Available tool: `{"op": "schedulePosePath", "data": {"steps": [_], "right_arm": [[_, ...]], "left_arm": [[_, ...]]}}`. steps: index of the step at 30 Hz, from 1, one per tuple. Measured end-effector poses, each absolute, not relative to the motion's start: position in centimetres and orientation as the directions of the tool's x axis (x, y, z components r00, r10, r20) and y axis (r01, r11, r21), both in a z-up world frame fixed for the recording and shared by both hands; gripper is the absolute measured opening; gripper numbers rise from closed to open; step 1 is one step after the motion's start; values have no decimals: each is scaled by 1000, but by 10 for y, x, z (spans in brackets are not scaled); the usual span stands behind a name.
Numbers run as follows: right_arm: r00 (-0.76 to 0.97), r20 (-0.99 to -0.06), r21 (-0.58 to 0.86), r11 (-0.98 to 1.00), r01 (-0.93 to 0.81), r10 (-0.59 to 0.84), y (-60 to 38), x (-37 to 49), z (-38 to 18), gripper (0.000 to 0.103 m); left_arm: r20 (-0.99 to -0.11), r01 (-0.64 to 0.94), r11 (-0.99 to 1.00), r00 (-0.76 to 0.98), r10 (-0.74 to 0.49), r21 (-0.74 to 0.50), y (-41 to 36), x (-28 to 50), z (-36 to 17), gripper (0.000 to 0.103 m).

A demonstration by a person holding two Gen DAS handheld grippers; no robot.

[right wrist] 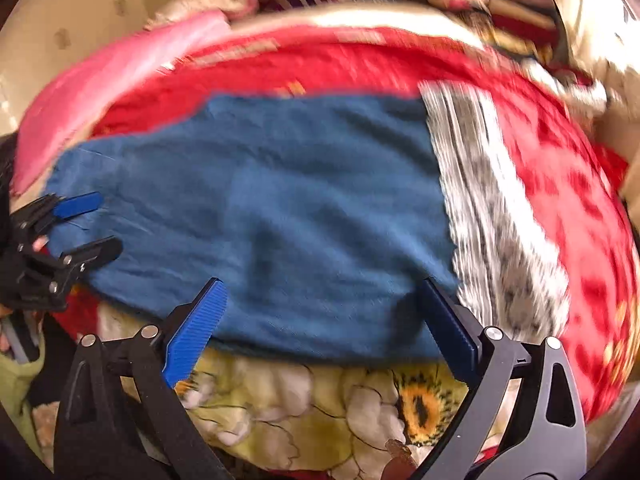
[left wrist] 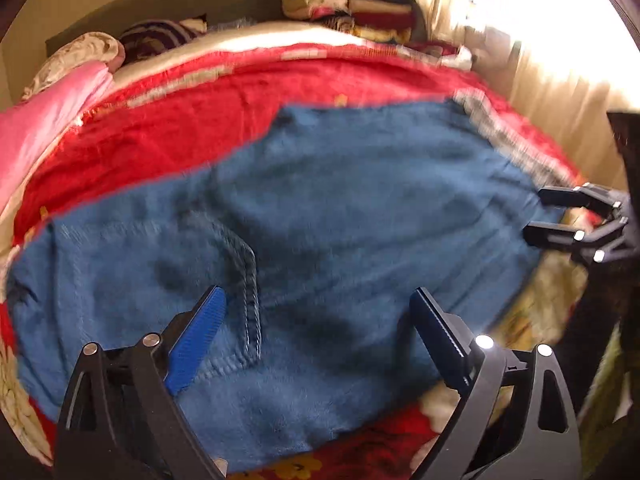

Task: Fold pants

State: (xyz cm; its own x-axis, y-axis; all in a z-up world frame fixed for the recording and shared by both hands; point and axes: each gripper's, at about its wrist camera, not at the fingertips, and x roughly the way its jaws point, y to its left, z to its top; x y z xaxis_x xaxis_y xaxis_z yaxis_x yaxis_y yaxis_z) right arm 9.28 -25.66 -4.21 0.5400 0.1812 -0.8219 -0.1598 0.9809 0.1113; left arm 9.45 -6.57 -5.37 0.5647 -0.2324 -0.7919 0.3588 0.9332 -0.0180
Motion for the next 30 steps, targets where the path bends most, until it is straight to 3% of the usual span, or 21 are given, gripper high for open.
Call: {"op": "schedulePosePath", "data": {"steps": [5,11,19,30], "right_arm": [[549,-808,149,976,-158,212,-261,93,-44,92],[653,-720,203,971,-126,235,-284,72,-13,92],[747,-644,232,973,-17,167,-326,46,16,94],[794,-597,281,957,69,118,-364,30,26,94]], "left_arm": [[-781,361,933,583,-224,2,-66,93,-58,97],[-752,372,928,606,-260,-21,-67,84,-29,98],[-699,399,917,648,-303,-27,-78,85,17,98],[-690,461,887,646,-326,13,-117,117,44,98]]}}
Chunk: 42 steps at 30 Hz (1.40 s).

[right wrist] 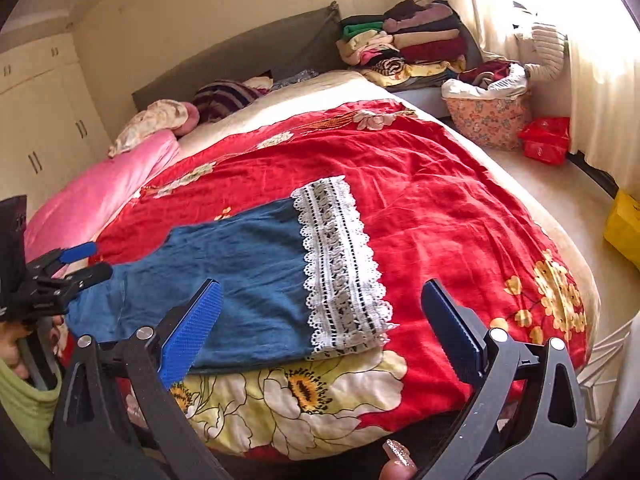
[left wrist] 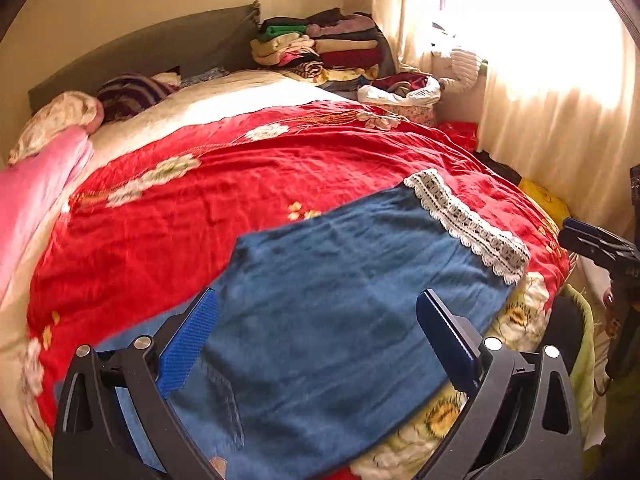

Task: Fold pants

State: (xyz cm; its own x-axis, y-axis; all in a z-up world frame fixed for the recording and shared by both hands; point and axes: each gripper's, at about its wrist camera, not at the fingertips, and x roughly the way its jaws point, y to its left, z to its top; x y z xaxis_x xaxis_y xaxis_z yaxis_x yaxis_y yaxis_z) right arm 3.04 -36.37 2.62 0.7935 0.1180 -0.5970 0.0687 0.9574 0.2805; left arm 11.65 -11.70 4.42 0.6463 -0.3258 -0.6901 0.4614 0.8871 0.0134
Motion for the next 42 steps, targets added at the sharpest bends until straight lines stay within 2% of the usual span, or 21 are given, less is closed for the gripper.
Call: {"op": "schedulePosePath", "data": {"steps": [14,20,37,39,41,42], "right_arm": [[761,-631,359,926,113,152,-376,36,-2,94],[729,-660,406,903,143,181,-374,46,-23,94],[673,-722,394,896,205,163,-369,67,-52,94],[673,-722,393,896,206,162,-369,68,-53,94],[677,-718,396,894,207,161,-369,68,-54,94],[679,-716,400,893,208,163,-369,68,-54,94]], "left_arm": [[-745,599,797,564,-356,72,-207,189,32,98],[-778,656,754,493,-390,37,-240,221,14,98],[-827,773,631,315,-466,-61,-294,278,-32,97],[-832,772,630,295,-470,-82,-295,282,-37,94],[-821,772,620,260,-509,-140,-294,284,-41,83],[-812,769,619,255,-526,-159,-293,284,-42,83]]}}
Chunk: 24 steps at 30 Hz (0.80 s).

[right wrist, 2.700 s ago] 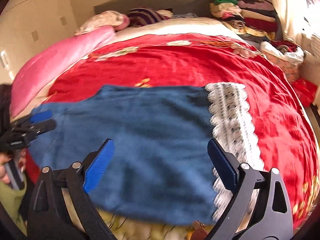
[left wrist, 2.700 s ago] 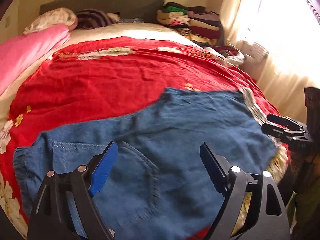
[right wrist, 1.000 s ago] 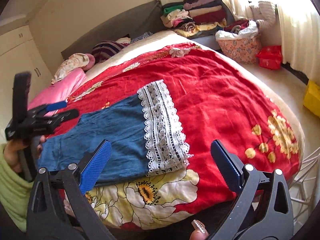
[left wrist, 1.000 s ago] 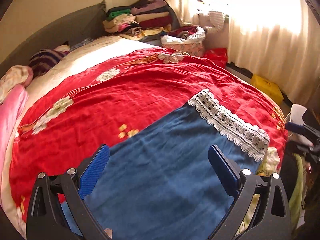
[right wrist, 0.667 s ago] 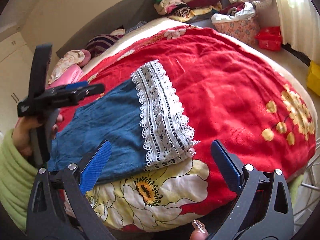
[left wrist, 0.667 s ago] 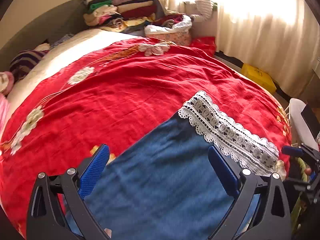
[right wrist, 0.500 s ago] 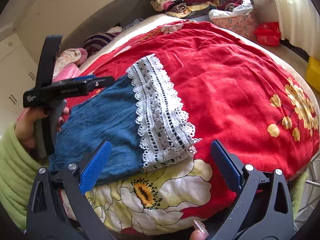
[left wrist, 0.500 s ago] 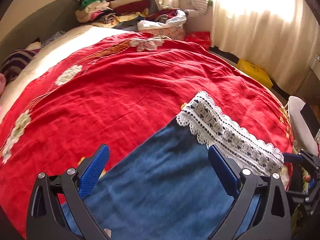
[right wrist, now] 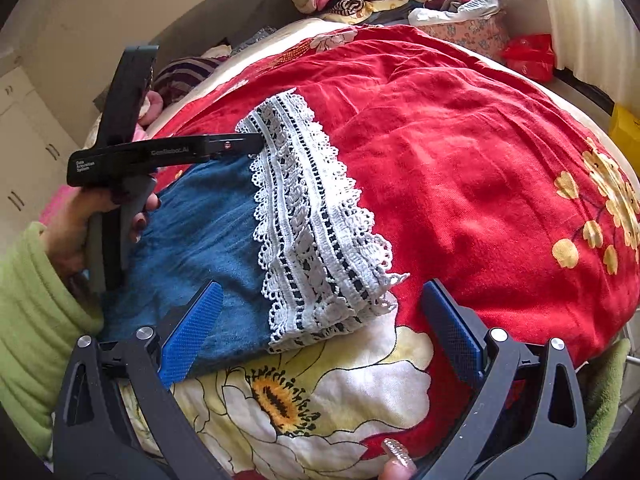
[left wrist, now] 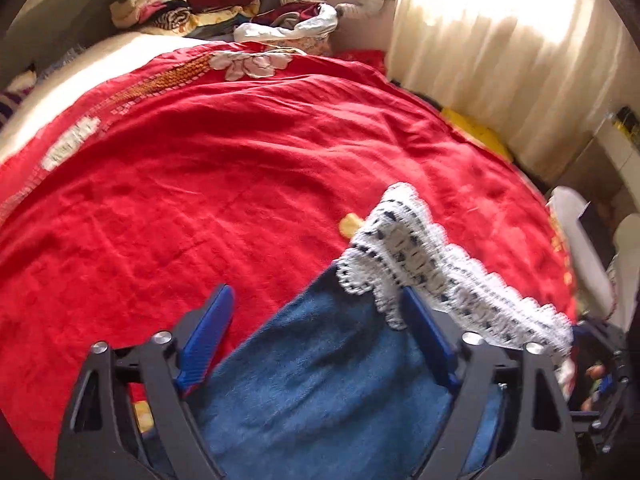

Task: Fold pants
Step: 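Grasp the lace hem with the left gripper while the right gripper grasps the denim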

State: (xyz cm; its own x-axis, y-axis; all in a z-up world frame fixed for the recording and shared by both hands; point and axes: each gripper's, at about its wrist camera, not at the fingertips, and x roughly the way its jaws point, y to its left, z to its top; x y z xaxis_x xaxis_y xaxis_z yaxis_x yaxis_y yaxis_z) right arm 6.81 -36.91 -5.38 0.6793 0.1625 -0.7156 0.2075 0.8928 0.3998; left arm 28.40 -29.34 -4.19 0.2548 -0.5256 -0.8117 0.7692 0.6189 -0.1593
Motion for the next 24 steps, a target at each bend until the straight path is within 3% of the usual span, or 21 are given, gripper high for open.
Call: {"op": "schedulePosePath", "data": {"steps": [3,5,6,8,10,12,14,15,24], "right_arm": [[697,-695,434,876,212,176,-373,66,-53,94],[704,-686,449,869,208,185,-374,65,-52,92],[706,-682,452,868,203,190,-374,65,-52,90],[711,-671,464,867,181,211,-373,65,-51,78],[708,-667,473,866,163,231,-371,68,-52,73],[709,-667,471,866,166,227,-371,69,-54,61],[707,-660,503,848,167,252,-376,71,-59,31],[710,-648,522,839,152,275,-376,71,-59,26],[747,-575,514,857,13,333,-355,64,-34,20]], "left_arm": [[-803,769,613,244,-543,-181,-293,281,-45,82],[-796,769,606,230,-560,-204,-293,279,-45,65],[-793,769,604,228,-564,-209,-293,279,-45,63],[-788,774,592,212,-577,-225,-294,278,-43,47],[-787,780,581,201,-583,-231,-295,276,-42,40],[-789,782,581,203,-580,-226,-296,275,-42,35],[-783,776,588,215,-584,-225,-296,274,-42,27],[-778,774,592,222,-587,-225,-294,274,-41,25],[-709,755,580,226,-668,-305,-272,267,-23,18]]}}
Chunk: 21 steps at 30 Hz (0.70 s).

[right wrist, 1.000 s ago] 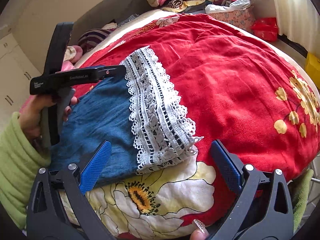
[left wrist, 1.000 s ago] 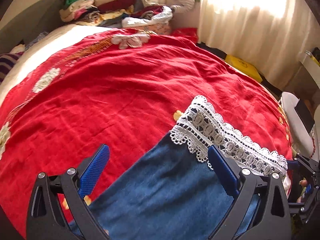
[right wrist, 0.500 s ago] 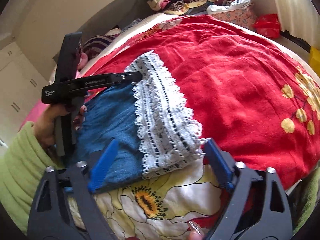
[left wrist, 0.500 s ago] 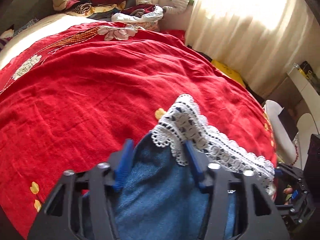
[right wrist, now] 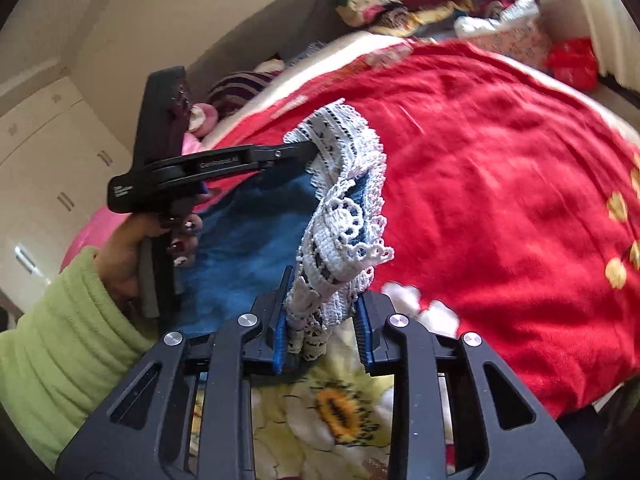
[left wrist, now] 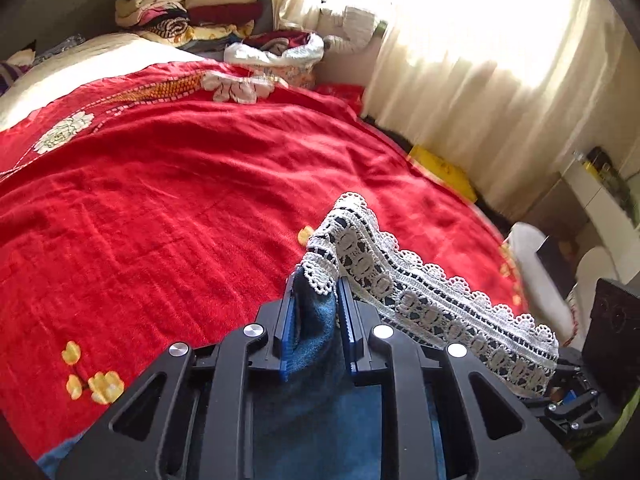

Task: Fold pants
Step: 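Grasp the lace hem with the left gripper while the right gripper grasps the denim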

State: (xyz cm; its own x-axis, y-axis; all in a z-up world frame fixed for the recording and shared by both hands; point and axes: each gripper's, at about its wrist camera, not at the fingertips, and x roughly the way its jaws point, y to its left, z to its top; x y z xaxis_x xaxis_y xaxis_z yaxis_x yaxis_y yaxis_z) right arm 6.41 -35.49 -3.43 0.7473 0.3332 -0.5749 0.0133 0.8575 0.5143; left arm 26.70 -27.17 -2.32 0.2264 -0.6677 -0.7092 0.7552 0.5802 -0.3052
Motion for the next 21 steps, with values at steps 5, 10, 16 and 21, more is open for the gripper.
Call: {"op": "schedulePosePath", "data": {"steps": [5,10,16,21], "right_arm": [[767,-534,476,876,-74,355,-331,59,-6,20],[759,-514,415,890,-189,401,-291,58,21,20],[694,-553,313,886,-341,462,-215,65,22,20],[607,-658,196,880,-433,445,-155,70,-12,20]], "left_arm": [[-650,744,574,254,-716,-343,-241,260,1,18],[-593,719,586,301,-747,-373,-192,250,19,18],[-594,649,648,356,-722,-398,-128,241,13,18],[-644,533,730,388,-660,-427,-79,233,-15,19]]}}
